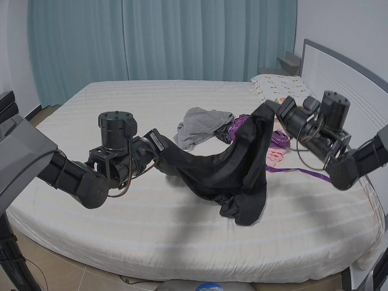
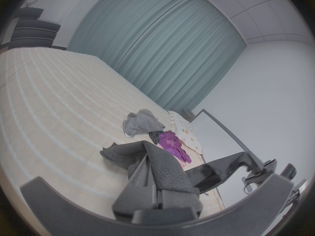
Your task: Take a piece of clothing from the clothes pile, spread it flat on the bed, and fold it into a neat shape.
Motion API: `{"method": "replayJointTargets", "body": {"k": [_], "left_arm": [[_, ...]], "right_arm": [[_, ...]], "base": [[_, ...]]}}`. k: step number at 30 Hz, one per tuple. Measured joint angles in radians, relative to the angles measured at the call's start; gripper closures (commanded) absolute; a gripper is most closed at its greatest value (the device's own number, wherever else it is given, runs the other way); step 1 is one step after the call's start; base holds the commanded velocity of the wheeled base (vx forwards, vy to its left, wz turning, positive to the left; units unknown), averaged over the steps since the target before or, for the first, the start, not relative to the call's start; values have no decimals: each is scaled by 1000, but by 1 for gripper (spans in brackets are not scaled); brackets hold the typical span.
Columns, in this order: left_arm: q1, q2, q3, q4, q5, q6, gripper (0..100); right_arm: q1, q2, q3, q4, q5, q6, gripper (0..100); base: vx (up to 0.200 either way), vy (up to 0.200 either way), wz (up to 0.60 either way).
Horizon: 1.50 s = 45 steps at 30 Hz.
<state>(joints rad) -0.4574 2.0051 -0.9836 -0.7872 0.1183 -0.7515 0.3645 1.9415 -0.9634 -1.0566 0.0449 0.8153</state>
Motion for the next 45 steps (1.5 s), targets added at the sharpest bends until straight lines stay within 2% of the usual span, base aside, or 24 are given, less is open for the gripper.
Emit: {"method": "replayJointTargets", "body": {"k": [7, 13, 22, 40, 45], "left_arm": [[-27, 15, 171, -99, 1, -40, 100], [-40, 49, 291, -186, 1, -122, 100], [-40, 60, 410, -284, 1, -158, 100], [-4, 60, 409, -290, 1, -180, 100], [-2, 42, 413, -281, 0, -200, 100]], "right_arm": [[41, 59, 306, -232, -12, 22, 100], [54, 97, 422, -298, -21, 30, 100], [54, 80, 476, -300, -28, 34, 100], [47, -7, 504, -298, -26, 34, 100], [47, 5, 502, -299, -26, 35, 100]], "base": [[0, 0, 0], [0, 0, 0], [-200, 0, 0], [0, 0, 0], [0, 200, 0]]}}
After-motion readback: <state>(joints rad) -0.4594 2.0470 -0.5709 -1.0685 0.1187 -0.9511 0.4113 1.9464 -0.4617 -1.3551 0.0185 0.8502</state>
